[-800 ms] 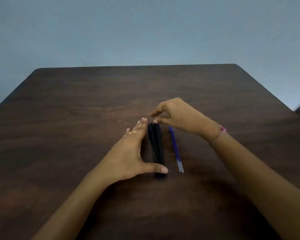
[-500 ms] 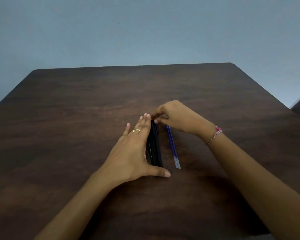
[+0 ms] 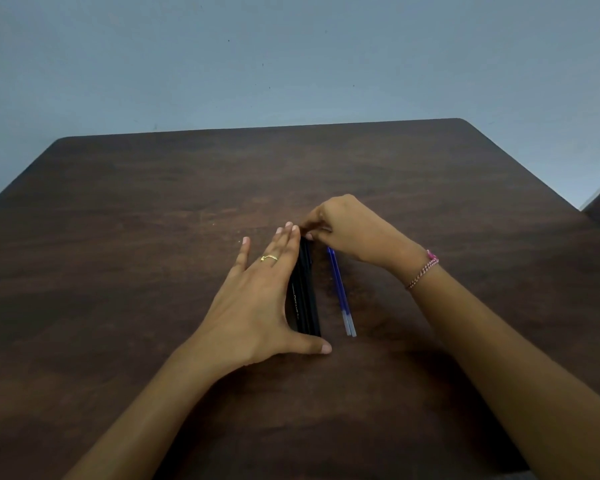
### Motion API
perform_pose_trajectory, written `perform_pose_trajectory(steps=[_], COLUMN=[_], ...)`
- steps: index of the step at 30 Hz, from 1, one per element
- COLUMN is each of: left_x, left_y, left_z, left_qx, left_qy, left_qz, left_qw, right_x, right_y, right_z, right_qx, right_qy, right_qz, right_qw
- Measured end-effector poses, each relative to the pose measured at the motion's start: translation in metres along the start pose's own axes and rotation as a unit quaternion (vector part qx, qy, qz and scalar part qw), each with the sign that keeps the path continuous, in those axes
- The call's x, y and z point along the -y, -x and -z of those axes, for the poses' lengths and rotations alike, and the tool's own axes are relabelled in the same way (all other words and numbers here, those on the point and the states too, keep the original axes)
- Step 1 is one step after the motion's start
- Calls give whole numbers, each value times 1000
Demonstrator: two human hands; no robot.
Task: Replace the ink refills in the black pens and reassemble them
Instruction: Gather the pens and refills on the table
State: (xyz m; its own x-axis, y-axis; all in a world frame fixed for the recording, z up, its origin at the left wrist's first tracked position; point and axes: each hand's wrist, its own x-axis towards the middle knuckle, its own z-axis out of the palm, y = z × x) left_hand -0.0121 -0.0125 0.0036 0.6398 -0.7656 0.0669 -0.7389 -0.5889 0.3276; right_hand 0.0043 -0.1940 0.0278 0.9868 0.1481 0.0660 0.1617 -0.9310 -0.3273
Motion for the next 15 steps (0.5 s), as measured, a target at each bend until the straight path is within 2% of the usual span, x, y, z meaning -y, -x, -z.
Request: perform_pose_trajectory(steps=[8, 15], left_x=[-2, -4], left_y=[-1, -2], left_z=[2, 4], left_qx=[-21, -44], left_qy=[7, 8], left_qz=[-3, -2], left_qw=[1000, 999], right_x=[-3, 5], right_y=[0, 2], right_z=[-2, 4], right_qx=[-20, -70], right_qy=[-13, -62], right_qz=[-19, -29], right_qw=[1000, 995])
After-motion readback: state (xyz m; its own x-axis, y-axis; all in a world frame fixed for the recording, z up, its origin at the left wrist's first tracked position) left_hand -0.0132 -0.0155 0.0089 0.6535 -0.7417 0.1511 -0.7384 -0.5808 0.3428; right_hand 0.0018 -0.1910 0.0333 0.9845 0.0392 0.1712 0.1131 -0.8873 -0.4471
